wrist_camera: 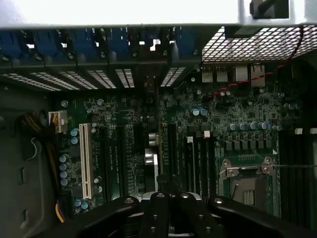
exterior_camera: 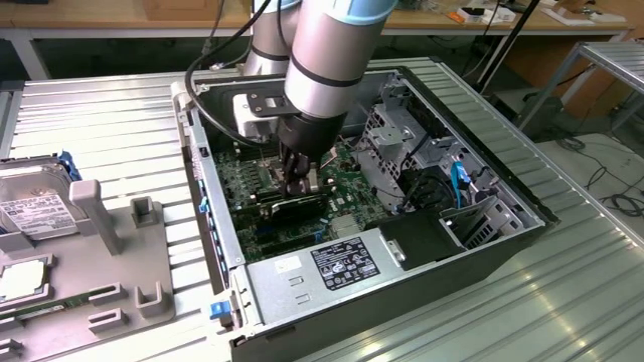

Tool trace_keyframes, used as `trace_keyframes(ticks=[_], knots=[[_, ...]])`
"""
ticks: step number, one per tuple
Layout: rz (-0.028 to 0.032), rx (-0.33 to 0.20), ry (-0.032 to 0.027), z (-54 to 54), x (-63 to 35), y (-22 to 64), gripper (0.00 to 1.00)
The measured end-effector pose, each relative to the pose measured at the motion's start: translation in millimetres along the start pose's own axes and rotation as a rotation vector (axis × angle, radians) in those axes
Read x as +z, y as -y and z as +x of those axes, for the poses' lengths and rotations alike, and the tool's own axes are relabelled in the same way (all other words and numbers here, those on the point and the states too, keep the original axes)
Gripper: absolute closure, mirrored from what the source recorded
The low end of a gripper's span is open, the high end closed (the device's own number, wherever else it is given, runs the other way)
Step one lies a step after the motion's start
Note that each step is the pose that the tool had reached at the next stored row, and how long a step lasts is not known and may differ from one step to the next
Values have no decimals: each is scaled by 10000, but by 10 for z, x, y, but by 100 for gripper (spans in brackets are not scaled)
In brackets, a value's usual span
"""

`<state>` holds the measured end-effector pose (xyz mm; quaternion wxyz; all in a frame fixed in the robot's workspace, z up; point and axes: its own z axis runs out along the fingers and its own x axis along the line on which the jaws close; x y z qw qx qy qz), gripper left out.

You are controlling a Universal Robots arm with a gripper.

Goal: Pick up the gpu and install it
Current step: 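Press down on the gpu until it lock into place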

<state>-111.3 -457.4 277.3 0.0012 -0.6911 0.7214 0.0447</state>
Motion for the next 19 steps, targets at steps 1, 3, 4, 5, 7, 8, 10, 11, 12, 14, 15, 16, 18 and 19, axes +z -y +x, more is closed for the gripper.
trace_keyframes(ticks=[1, 3, 4, 5, 7, 8, 10, 11, 12, 14, 15, 16, 18, 19], knots=[[5, -1, 0, 6, 12, 7, 89], [5, 0, -1, 21, 14, 10, 89], [5, 0, -2, 29, 13, 11, 89], [6, 1, -6, 35, 15, 12, 89], [6, 3, -9, 43, 25, 12, 89], [4, 2, -13, 46, 31, 13, 89], [7, 2, -13, 56, 60, 15, 89], [9, 1, -11, 55, 61, 16, 89], [8, 1, -11, 55, 61, 16, 89], [11, 0, -1, 55, 55, 16, 89], [11, 0, 4, 54, 32, 14, 89], [7, 1, -5, 52, 2, 12, 89], [7, 1, -4, 46, -96, 6, 89], [7, 1, -4, 45, -116, 5, 89]])
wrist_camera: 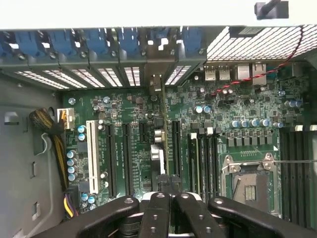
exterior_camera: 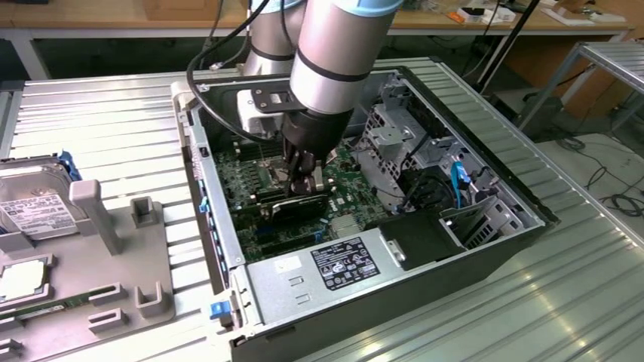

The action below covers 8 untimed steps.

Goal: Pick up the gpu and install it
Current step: 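Press down on the gpu until it lock into place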

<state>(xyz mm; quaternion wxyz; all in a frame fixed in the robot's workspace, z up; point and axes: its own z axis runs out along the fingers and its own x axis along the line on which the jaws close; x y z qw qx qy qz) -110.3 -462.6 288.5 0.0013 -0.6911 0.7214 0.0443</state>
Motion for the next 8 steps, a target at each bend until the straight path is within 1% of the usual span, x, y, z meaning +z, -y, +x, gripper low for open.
trace_keyframes(ticks=[7, 8], knots=[[-1, -1, 0, -1, -32, -11, 89], [-1, 0, 8, -2, -40, -18, 89]])
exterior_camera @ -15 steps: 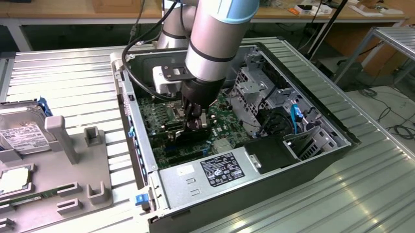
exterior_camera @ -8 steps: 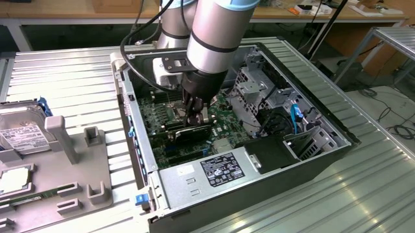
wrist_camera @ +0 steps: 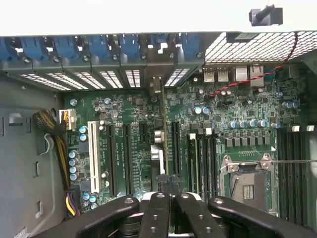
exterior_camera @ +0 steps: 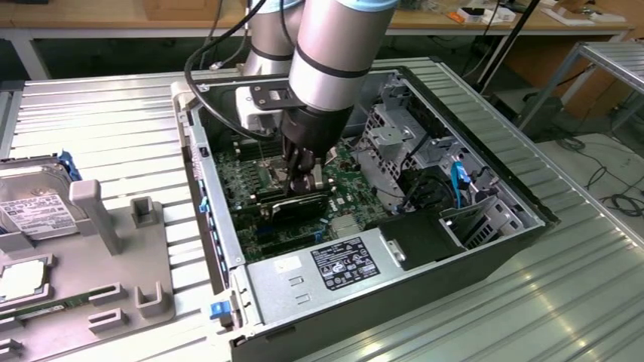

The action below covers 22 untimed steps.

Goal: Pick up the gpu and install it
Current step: 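Press down on the gpu until it lock into place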

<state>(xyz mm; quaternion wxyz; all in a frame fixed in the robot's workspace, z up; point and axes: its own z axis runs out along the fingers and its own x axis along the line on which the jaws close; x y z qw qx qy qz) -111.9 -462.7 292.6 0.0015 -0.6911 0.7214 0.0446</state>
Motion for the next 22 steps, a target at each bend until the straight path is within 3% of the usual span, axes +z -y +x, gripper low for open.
trace_keyframes(ticks=[4, 7, 15, 22], knots=[[0, 0, 3, 1, -36, -86, 89], [1, -2, 6, 4, -67, -220, 89], [-1, 0, 6, 9, -134, -454, 89], [1, 0, 13, 12, -201, -619, 89]])
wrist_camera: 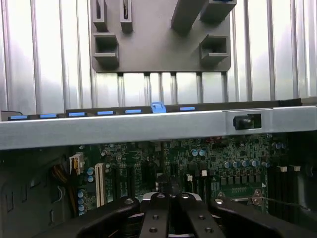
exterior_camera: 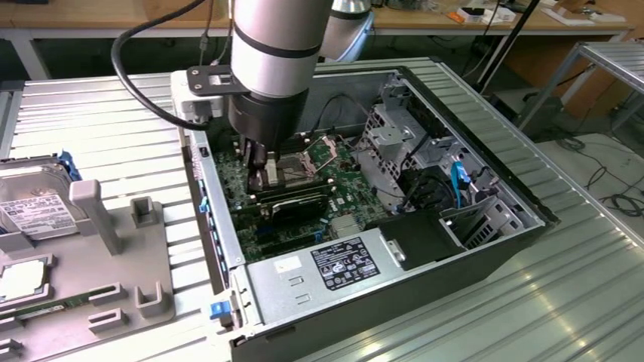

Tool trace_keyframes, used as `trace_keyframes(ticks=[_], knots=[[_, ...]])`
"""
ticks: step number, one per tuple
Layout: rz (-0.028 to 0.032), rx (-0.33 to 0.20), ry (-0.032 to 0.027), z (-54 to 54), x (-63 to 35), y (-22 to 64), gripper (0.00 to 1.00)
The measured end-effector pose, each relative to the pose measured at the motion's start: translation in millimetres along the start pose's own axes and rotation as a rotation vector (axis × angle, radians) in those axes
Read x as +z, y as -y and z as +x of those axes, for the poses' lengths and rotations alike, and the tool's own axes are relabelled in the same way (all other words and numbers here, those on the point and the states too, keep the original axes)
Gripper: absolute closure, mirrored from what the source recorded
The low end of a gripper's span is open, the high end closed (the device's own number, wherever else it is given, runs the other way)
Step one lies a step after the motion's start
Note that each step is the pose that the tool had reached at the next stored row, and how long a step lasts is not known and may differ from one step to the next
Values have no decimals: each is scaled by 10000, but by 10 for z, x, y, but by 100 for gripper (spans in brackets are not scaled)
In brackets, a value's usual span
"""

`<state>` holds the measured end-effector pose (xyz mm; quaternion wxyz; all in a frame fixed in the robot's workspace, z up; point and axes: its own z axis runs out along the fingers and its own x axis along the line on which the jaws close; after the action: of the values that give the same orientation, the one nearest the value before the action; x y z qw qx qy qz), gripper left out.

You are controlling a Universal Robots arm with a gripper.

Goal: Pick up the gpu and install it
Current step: 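Press down on the gpu until it lock into place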

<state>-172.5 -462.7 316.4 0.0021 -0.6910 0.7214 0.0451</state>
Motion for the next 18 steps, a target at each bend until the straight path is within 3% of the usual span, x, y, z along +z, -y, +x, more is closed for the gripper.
trace_keyframes(ticks=[7, 9, 14, 18], knots=[[25, -2, 4, 24, 4, -225, 89], [76, -6, 7, 30, 9, -307, 89], [216, -16, 12, 47, 54, -307, 89], [247, -18, 12, 69, 70, -306, 89]])
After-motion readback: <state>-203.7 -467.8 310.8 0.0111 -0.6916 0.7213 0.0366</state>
